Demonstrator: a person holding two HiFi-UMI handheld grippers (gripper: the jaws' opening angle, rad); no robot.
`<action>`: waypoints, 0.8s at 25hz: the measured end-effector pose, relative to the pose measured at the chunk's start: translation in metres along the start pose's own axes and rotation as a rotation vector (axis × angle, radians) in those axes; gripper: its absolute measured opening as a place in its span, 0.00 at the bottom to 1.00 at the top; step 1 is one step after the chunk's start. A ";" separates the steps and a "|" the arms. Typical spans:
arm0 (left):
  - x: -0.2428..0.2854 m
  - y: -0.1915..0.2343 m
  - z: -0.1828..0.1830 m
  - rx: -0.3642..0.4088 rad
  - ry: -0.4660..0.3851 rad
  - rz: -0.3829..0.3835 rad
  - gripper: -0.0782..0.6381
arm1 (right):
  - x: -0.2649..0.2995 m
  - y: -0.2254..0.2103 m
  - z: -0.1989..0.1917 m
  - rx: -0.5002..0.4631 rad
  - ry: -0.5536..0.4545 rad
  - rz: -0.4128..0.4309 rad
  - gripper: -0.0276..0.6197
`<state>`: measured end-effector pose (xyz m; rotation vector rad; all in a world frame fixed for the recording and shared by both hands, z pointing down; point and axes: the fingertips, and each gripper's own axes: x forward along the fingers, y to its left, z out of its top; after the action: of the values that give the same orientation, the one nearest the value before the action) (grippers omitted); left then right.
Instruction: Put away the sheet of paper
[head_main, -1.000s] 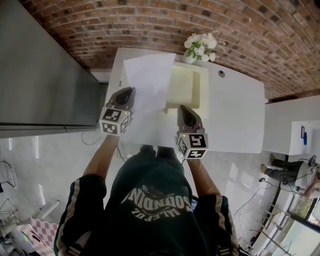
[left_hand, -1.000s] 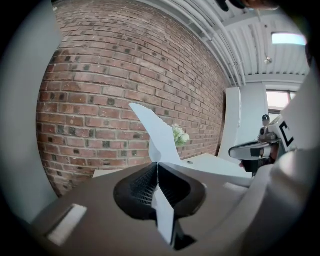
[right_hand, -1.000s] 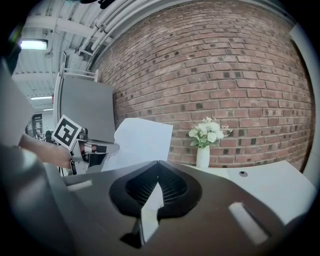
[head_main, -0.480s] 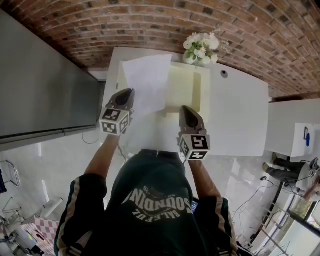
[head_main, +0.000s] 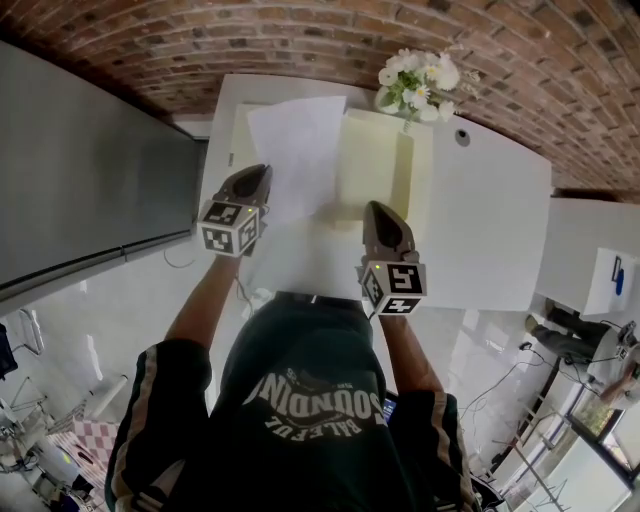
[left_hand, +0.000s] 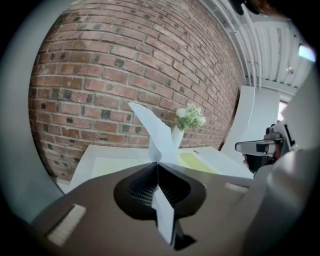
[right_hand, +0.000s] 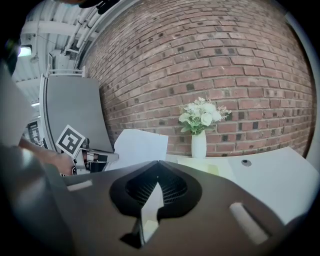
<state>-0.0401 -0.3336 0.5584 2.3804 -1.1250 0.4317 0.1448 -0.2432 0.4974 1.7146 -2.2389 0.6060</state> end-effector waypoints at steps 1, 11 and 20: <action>0.004 0.002 -0.003 -0.012 0.010 -0.001 0.13 | 0.003 -0.001 -0.002 0.000 0.005 0.002 0.04; 0.029 0.016 -0.039 -0.059 0.117 0.004 0.13 | 0.020 -0.009 -0.017 0.024 0.059 0.008 0.04; 0.053 0.020 -0.058 -0.098 0.189 -0.002 0.13 | 0.034 -0.019 -0.026 0.041 0.091 0.012 0.04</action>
<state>-0.0285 -0.3472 0.6374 2.2048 -1.0343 0.5741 0.1529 -0.2642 0.5390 1.6592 -2.1903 0.7228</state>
